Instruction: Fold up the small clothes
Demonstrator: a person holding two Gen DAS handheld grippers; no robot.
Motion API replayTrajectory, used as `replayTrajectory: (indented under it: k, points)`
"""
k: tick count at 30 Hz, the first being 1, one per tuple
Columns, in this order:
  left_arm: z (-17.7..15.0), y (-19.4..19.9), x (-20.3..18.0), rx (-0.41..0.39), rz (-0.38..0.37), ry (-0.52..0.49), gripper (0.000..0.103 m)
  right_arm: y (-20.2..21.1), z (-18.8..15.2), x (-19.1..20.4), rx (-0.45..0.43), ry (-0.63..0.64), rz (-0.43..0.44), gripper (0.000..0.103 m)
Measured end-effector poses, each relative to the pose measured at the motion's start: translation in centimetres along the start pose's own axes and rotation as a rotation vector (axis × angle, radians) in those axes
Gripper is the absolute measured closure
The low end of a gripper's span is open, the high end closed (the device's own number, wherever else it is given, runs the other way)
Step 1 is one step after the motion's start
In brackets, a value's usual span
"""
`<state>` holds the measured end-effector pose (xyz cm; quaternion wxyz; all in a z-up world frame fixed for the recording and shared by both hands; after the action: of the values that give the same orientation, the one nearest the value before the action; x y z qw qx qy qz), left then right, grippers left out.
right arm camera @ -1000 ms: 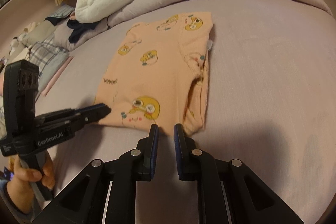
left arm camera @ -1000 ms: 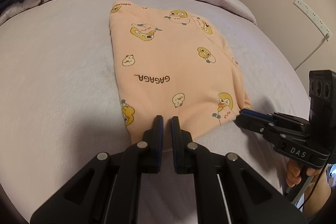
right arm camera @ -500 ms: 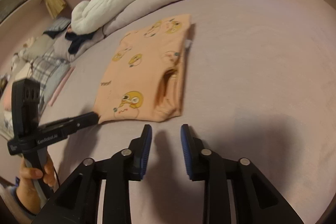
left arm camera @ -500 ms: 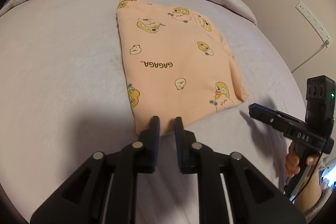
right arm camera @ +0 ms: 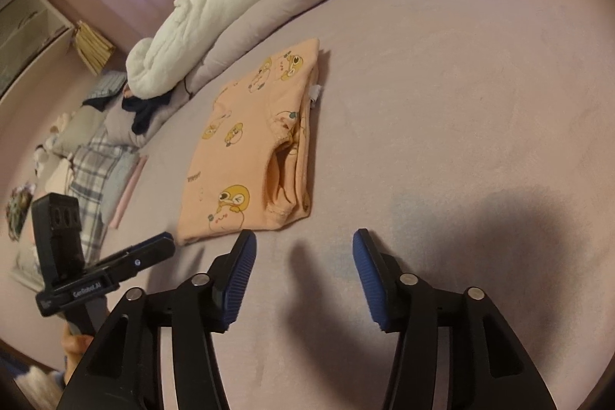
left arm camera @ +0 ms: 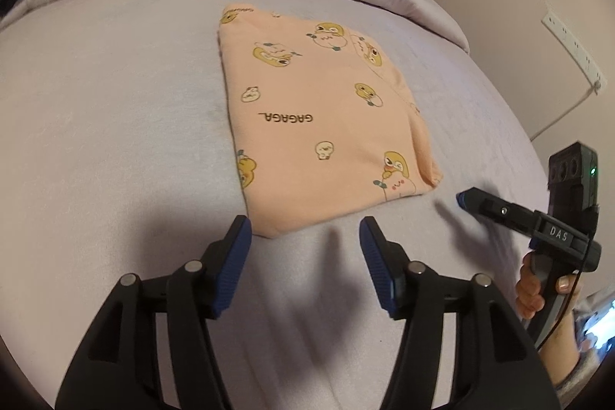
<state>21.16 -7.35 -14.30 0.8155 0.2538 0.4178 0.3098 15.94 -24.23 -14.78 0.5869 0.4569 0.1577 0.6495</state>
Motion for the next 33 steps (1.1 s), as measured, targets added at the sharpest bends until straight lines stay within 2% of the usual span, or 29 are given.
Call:
replayTrajectory:
  k: [3,6,11,14,17,21,26,28,29,33]
  points:
    - [0.0,-0.1,0.7,0.009,-0.039,0.055,0.044,-0.1,0.0,0.0,0.007,-0.018,0.02,0.039]
    - [0.1,-0.1,1.3,0.009,-0.088,0.109,0.043,0.0,0.0,0.3,0.003,-0.016,0.018,0.038]
    - [0.7,0.4,2.0,-0.031,-0.175,0.228,0.017,0.0,0.5,0.3,0.013,-0.041,0.046,0.036]
    - [1.4,1.1,2.9,-0.067,-0.21,0.295,0.01,-0.4,1.1,0.0,0.034,-0.095,0.07,0.026]
    - [2.2,1.4,4.2,-0.093,-0.239,0.378,0.002,-0.8,1.7,-0.3,0.059,-0.165,0.122,0.022]
    - [3.1,1.2,5.1,-0.106,-0.272,0.464,0.001,-1.3,3.1,0.0,0.069,-0.217,0.157,0.016]
    - [4.3,1.0,5.0,-0.09,-0.239,0.435,0.0,-1.5,4.9,1.3,0.038,-0.158,0.097,0.009]
    - [4.9,0.6,5.3,-0.079,-0.24,0.427,0.0,-1.9,5.3,1.5,0.056,-0.138,0.085,0.005]
    - [5.1,0.3,5.5,-0.072,-0.249,0.432,0.0,-2.2,5.6,1.5,0.07,-0.138,0.082,0.002]
    - [5.7,-0.3,6.3,-0.04,-0.296,0.445,0.0,-3.3,6.5,1.0,0.092,-0.164,0.095,0.001]
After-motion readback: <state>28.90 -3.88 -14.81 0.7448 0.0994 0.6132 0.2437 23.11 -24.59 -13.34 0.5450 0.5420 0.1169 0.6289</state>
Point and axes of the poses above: each gripper's, at about its wrist camera, not at the fingertips, and y roughly against the way its jaws point, x to its left, z to its top, the point moved 5 cm from there along -y, roughly the way its jaws point, and after that the axes turned 13 degrees about -z, right-handed, at the moved point
